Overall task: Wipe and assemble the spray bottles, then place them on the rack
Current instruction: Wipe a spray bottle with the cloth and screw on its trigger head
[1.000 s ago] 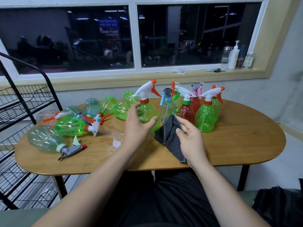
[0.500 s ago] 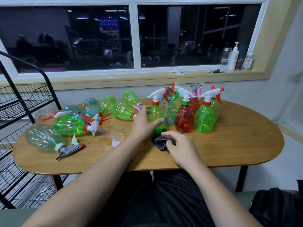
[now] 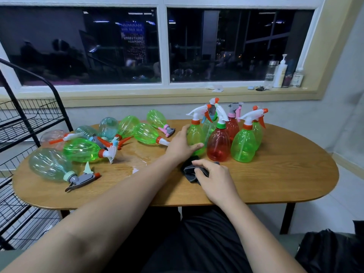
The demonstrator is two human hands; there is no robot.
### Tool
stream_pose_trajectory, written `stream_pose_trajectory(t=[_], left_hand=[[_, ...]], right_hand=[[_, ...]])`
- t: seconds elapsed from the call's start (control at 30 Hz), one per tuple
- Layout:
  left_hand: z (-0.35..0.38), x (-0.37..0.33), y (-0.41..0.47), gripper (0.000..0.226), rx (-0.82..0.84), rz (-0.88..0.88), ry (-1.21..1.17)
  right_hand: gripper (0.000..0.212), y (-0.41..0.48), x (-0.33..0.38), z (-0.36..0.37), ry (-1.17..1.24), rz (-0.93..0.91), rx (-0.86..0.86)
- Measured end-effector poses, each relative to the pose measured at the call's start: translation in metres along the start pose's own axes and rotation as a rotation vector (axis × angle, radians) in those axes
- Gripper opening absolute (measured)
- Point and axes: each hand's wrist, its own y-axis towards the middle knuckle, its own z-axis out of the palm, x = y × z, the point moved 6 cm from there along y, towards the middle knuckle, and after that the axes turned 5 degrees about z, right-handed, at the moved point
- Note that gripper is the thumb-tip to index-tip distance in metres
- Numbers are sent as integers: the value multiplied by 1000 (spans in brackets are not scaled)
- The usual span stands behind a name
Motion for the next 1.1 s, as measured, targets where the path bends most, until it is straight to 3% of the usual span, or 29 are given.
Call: stream_pose_trajectory(t=[0.1,0.27,0.4,0.6,0.73,0.83,1.1], left_hand=[[-10,8,-5,94,-17,-6,16],[-41,29,-4,35,-125,-18,95],[-61,39,-3,25,-128,8,201],[-77,51,-2,27,-42,21,487],[-77,71,-5,53,71,-88,628],[-75,74,-8,67,83,-75,629],[-71,67,-9,60,167,-147,591]], right_hand=[[30,-1,-1,0,2,6,-7],[30,-3,0,-1,-6,17,-4],[30,-4,0,-1,-23,37,8],[29,-4,0,0,-25,37,9],[30,-4,0,0,-19,38,7],[30,-4,0,1,-19,31,8],[29,-4,-1,2,-16,37,12]])
